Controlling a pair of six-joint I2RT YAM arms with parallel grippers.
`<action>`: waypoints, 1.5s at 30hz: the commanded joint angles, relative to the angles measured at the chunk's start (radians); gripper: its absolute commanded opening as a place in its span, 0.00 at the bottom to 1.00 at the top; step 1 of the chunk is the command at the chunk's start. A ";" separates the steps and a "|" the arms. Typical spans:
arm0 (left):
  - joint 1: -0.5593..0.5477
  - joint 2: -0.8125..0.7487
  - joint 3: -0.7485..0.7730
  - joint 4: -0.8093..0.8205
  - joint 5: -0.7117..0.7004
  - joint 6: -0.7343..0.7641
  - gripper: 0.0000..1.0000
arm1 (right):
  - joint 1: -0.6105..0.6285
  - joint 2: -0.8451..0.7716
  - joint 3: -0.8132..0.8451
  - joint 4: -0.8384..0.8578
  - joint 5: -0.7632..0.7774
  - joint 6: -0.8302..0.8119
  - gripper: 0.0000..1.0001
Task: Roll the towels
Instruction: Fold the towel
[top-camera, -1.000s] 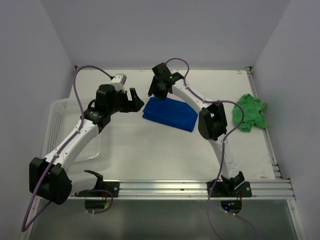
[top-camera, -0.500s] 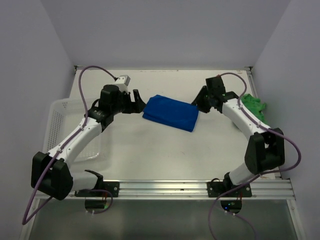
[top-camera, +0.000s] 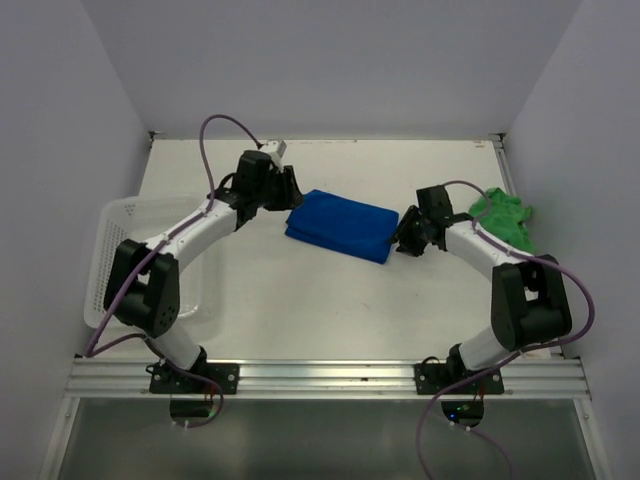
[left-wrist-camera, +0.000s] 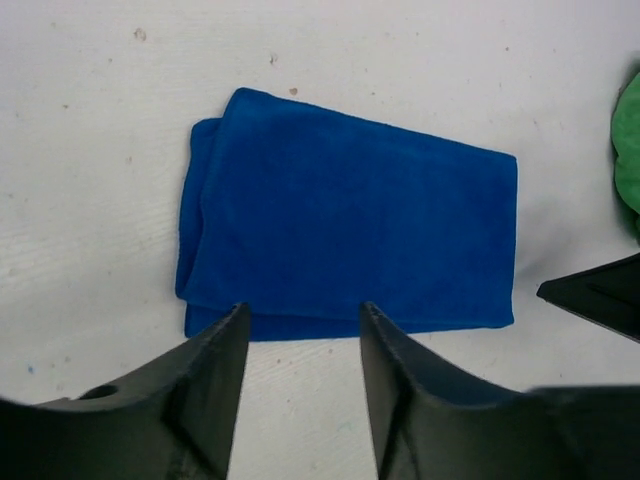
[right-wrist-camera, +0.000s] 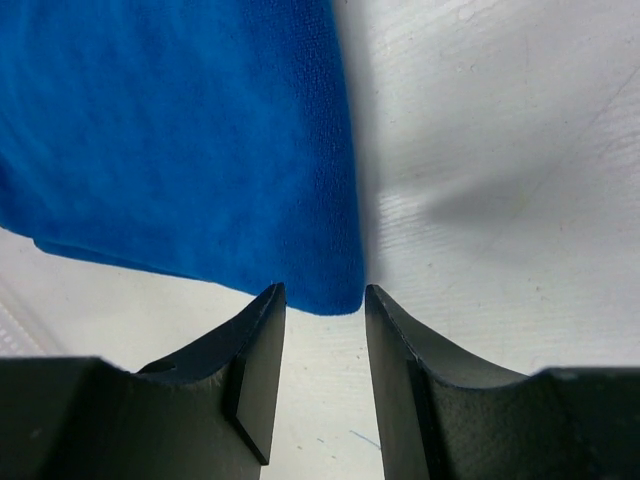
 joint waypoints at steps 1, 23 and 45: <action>-0.028 0.066 0.075 0.098 0.001 -0.016 0.47 | -0.004 0.022 0.007 0.056 -0.014 -0.035 0.41; -0.068 0.350 -0.006 0.260 -0.073 -0.073 0.19 | -0.009 0.162 -0.027 0.169 -0.083 -0.008 0.44; -0.097 0.055 -0.413 0.320 -0.136 -0.156 0.17 | -0.007 0.024 -0.141 0.089 -0.126 -0.159 0.44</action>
